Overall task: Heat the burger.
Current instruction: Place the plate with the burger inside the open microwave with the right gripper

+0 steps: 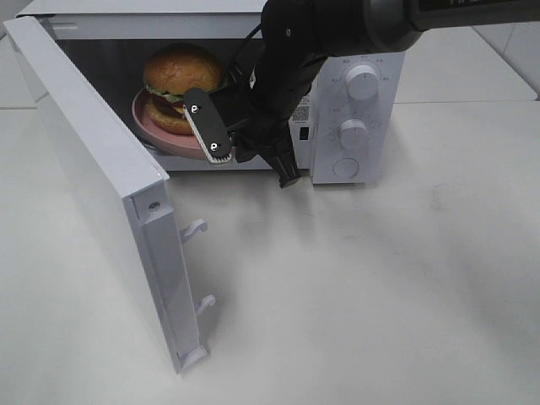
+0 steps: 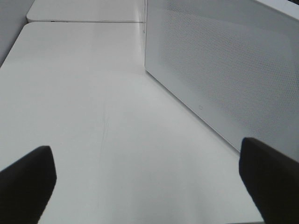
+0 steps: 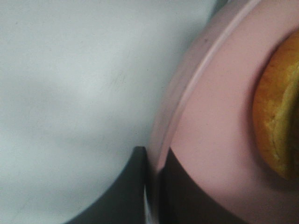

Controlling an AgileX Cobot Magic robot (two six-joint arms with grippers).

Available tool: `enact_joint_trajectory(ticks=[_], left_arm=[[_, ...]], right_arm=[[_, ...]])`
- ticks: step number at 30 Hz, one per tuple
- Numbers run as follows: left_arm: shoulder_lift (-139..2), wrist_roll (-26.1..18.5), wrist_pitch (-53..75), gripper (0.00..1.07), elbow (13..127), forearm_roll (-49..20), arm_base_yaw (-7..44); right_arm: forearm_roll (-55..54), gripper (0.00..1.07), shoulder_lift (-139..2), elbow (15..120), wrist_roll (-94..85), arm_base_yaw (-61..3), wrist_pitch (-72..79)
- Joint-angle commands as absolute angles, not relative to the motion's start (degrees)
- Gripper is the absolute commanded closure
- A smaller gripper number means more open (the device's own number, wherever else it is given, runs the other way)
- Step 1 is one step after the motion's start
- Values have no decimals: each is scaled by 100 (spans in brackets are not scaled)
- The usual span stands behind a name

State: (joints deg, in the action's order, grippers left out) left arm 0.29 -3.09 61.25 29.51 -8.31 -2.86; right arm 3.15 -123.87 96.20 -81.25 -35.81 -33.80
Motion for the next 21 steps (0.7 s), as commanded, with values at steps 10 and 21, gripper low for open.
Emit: enact_joint_trajectory(ticks=[10, 21], left_arm=[[126, -304, 6108, 7, 2956, -865, -298], [126, -304, 6108, 7, 2956, -865, -298]], right_arm=[[670, 107, -13023, 10875, -7311, -3547, -3667], [688, 107, -13533, 11625, -7133, -3547, -3753]])
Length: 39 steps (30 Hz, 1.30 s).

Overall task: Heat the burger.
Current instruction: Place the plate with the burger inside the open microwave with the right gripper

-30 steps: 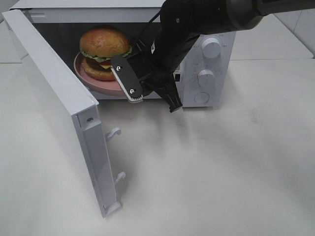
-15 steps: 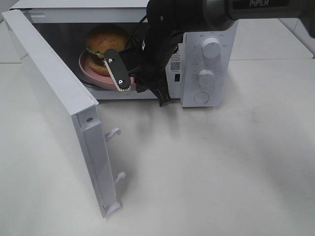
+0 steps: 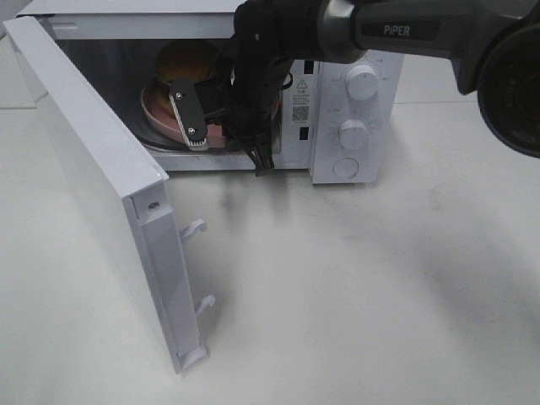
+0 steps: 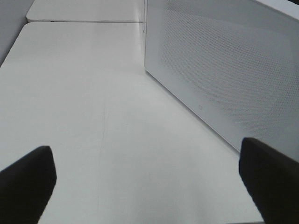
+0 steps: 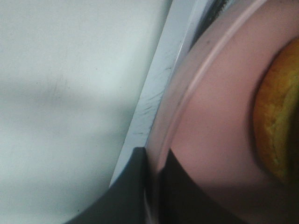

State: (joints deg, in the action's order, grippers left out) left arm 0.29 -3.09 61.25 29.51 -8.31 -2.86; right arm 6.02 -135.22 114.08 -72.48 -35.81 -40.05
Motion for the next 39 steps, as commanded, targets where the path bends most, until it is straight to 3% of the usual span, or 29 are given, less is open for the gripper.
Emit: enact_joint_trajectory(ticks=[1, 26, 34, 35, 36, 38, 39], left_arm=[[126, -304, 6108, 7, 2956, -865, -298], [126, -304, 6108, 7, 2956, -865, -298], [126, -304, 6108, 7, 2956, -865, -298], [126, -304, 6108, 7, 2956, -865, -298], [126, -304, 6108, 7, 2956, -865, -298], [126, -304, 6108, 7, 2956, -865, -298], [126, -304, 6108, 7, 2956, -865, -298]], right_arm=[[688, 107, -13568, 11671, -7093, -3547, -3759], [504, 104, -13923, 11981, -7821, -3547, -3570], [401, 91, -13923, 11981, -7466, -3541, -3421], [401, 84, -13923, 11981, -7466, -3541, -3421], [401, 84, -13923, 11981, -7466, -3541, -3421], [401, 65, -13923, 11981, -7437, -3541, -3421], [401, 65, -13923, 11981, -7437, -3541, -3421]])
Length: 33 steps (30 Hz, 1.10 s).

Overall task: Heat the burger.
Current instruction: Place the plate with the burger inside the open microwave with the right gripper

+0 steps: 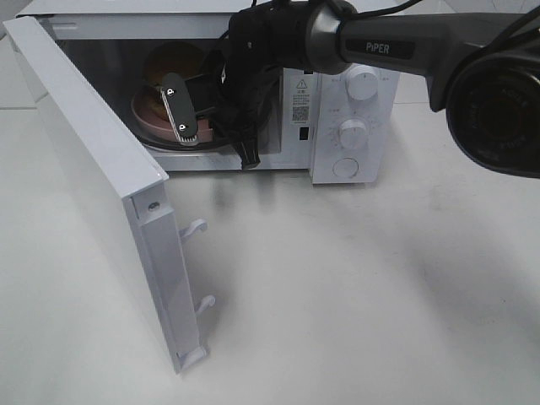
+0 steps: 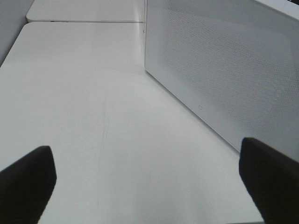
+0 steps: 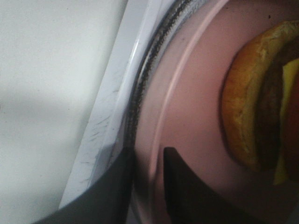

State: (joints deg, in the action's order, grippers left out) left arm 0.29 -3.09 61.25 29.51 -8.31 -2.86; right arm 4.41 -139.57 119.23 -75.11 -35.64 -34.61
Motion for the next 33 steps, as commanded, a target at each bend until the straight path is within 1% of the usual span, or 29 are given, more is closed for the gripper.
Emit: enact_joint_trajectory(ticks=[1, 2, 5, 7, 8, 12, 16, 21, 22, 24, 25, 29, 30, 31, 33], left_arm=[[126, -304, 6108, 7, 2956, -865, -298], [126, -304, 6108, 7, 2956, -865, -298], [126, -304, 6108, 7, 2956, -865, -298], [126, -304, 6108, 7, 2956, -865, -298], [126, -304, 6108, 7, 2956, -865, -298], [126, -304, 6108, 7, 2956, -865, -298], [126, -304, 6108, 7, 2956, -865, -298], [126, -304, 6108, 7, 2956, -865, -298], [126, -304, 6108, 7, 2956, -865, -298], [126, -304, 6108, 7, 2956, -865, -298], [126, -304, 6108, 7, 2956, -865, -298], [126, -304, 6108, 7, 2956, -865, -298], [126, -304, 6108, 7, 2956, -865, -298], [126, -304, 6108, 7, 2956, -865, -298], [126, -304, 6108, 7, 2956, -865, -298]], right_arm=[[401, 62, -13923, 11975, -7408, -3541, -3421], [401, 55, -13923, 11918, -7363, -3541, -3380], [401, 52, -13906, 11872, -7357, -3541, -3340], [355, 44, -13751, 11522, -7294, -3541, -3151], [355, 44, -13751, 11522, -7294, -3541, -3151], [350, 38, -13487, 11081, -7225, -3541, -2825], [304, 35, -13333, 10858, -7225, -3541, -2779], [223, 33, -13029, 10342, -7225, -3547, -2452], [223, 31, -12886, 10096, -7225, -3547, -2303], [223, 31, -12823, 9992, -7225, -3547, -2240], [223, 30, -12674, 9717, -7225, -3547, -2086], [223, 31, -12439, 9356, -7225, -3547, -1856], [223, 31, -12267, 9087, -7202, -3547, -1696], [223, 31, -12267, 9087, -7202, -3547, -1696], [223, 31, -12044, 8732, -7099, -3547, -1501]])
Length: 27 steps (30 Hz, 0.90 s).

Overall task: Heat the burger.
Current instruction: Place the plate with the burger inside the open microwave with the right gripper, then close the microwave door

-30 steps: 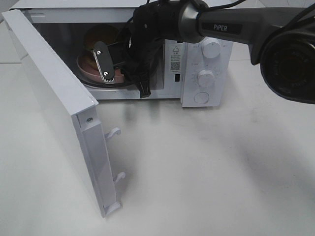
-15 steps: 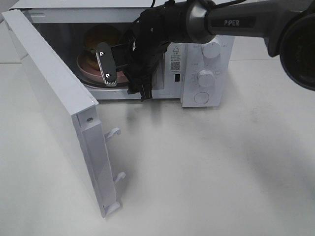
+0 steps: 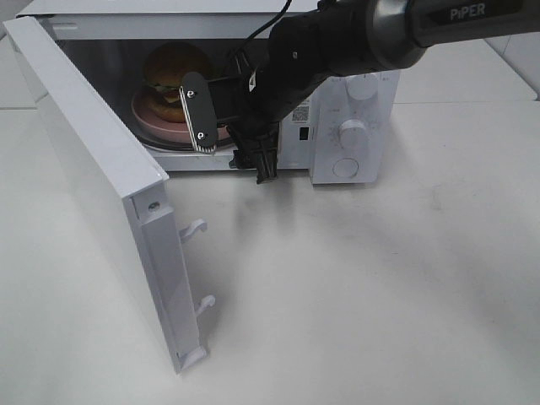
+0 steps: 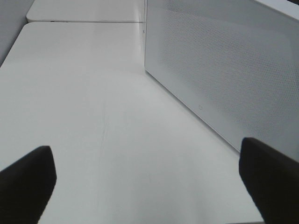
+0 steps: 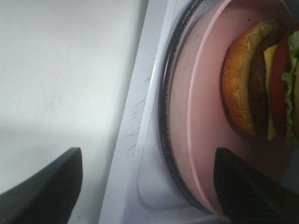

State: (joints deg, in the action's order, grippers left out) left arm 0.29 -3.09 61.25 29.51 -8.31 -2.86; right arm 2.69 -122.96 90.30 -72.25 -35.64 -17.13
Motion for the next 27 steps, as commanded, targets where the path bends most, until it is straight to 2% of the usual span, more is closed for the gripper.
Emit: enact_joint_trajectory(ticks=[1, 18, 27], left_arm=[[126, -304, 6108, 7, 2956, -865, -298], [126, -304, 6108, 7, 2956, -865, -298], [126, -304, 6108, 7, 2956, -865, -298]], right_arm=[[223, 31, -12044, 8732, -7099, -3547, -1501], [275, 31, -10583, 6727, -6429, -3547, -1134], [269, 31, -9820, 6005, -5621, -3547, -1146]])
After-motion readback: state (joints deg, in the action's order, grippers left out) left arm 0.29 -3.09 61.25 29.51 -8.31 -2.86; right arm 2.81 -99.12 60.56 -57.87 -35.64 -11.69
